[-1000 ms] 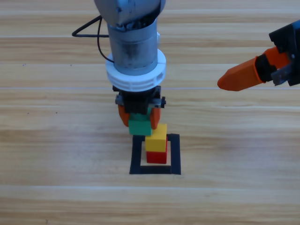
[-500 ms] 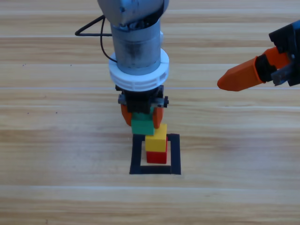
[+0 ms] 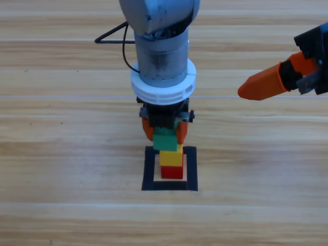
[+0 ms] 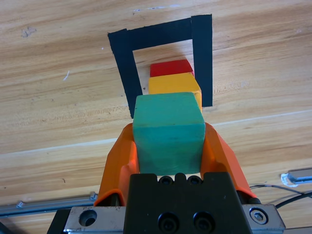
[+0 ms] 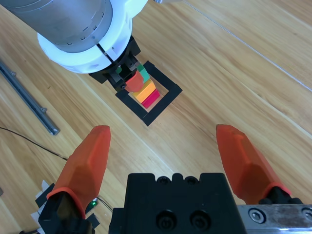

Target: Stack the blocks in the rectangular block: red at the bottom, yellow in the middle, green on top

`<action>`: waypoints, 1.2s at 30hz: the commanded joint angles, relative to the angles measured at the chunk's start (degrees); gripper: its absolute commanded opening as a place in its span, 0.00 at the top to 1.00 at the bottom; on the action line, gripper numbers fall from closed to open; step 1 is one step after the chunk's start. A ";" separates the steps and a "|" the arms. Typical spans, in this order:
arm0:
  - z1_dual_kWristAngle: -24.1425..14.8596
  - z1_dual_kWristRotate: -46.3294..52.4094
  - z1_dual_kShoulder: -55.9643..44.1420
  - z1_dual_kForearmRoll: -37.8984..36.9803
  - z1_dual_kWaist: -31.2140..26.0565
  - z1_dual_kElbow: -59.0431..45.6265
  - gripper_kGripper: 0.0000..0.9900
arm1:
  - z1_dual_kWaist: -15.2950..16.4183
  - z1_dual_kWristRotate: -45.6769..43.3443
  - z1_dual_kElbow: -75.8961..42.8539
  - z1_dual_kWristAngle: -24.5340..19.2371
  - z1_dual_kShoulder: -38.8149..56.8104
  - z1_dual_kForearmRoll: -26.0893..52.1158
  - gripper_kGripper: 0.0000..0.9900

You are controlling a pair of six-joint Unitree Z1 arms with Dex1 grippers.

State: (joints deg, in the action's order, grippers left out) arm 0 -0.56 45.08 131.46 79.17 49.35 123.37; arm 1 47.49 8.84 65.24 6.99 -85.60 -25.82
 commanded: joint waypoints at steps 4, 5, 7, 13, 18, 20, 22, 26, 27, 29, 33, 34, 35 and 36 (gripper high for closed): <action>-0.76 0.27 3.81 0.55 1.27 1.17 1.00 | -1.79 -0.31 -2.14 0.66 0.25 -1.25 0.03; -0.76 0.27 3.81 0.64 1.27 1.26 1.00 | -1.79 -0.31 -2.14 0.66 0.34 -1.25 0.03; -0.85 0.27 3.89 0.64 1.27 1.35 1.00 | -1.79 -0.31 -2.14 0.66 0.34 -1.25 0.03; -0.94 0.18 4.16 0.99 1.27 2.14 1.00 | -1.79 -0.31 -2.23 0.92 0.25 -1.25 0.03; -1.03 0.10 4.07 1.17 1.27 2.31 1.00 | -1.79 -0.31 -2.23 1.27 0.17 -1.25 0.03; -1.03 0.01 3.98 1.25 1.27 2.40 1.00 | -1.79 -0.31 -2.23 1.71 -0.01 -1.25 0.03; -1.03 0.01 3.89 1.34 1.27 2.58 1.00 | -1.79 -0.31 -2.23 1.89 -0.01 -1.25 0.03; -1.11 0.01 3.54 1.43 1.36 2.75 1.00 | -1.79 -0.40 -2.40 2.06 -0.19 -1.25 0.03; -1.11 0.01 3.37 1.43 1.45 2.75 1.00 | -1.79 -0.58 -2.40 2.15 -0.01 -1.25 0.03; -1.20 0.10 3.37 1.43 1.45 2.84 1.00 | -1.79 -0.75 -2.40 2.15 0.17 -1.25 0.03; -1.20 0.10 3.45 1.52 1.62 3.02 1.00 | -1.79 -0.93 -2.40 2.24 0.52 -1.25 0.03; -1.20 0.10 3.45 1.52 1.62 3.11 1.00 | -1.79 -0.93 -2.40 2.24 0.52 -1.25 0.03; -1.20 0.01 3.45 1.52 1.71 3.11 1.00 | -1.79 -1.02 -2.40 2.24 0.52 -1.25 0.03; -1.20 0.01 3.45 1.52 1.71 3.28 1.00 | -1.79 -1.02 -2.40 2.24 0.61 -1.25 0.03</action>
State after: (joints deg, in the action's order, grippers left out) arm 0 -1.00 45.08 132.51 80.21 49.40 125.77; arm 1 47.49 8.32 64.55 7.93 -85.59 -25.82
